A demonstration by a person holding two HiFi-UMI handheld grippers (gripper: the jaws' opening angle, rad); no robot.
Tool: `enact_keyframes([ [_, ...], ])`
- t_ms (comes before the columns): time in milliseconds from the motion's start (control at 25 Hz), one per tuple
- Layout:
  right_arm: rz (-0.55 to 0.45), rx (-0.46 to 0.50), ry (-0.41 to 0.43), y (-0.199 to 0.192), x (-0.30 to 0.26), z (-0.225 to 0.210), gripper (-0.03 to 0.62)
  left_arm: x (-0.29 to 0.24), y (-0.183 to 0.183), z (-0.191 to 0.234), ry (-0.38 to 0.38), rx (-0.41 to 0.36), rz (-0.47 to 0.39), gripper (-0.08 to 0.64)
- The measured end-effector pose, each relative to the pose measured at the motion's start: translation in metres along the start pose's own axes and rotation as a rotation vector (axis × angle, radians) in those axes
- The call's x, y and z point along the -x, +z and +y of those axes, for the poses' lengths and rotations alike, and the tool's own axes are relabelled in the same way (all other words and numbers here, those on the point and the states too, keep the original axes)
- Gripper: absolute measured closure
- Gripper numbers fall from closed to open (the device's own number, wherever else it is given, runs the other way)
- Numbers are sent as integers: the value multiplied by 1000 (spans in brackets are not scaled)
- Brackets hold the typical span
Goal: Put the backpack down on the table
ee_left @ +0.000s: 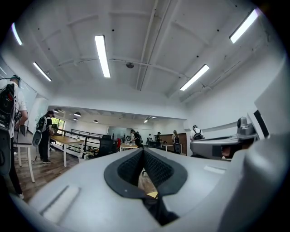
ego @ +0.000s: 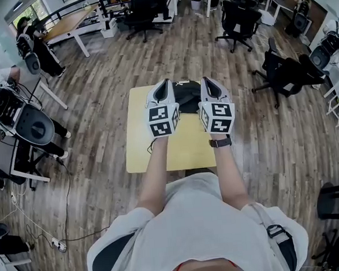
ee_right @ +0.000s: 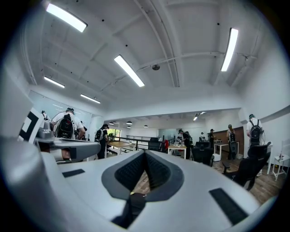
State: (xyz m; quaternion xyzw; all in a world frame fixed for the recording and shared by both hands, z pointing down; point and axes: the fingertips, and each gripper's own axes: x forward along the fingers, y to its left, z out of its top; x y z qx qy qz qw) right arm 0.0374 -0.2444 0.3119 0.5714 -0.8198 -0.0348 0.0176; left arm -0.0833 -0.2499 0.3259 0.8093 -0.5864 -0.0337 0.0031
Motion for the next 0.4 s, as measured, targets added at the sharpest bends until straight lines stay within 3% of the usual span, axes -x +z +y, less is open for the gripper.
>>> enact_keyframes([
  [400, -17, 13, -21, 8, 16, -5, 583, 3, 1, -16, -61, 32, 6, 548],
])
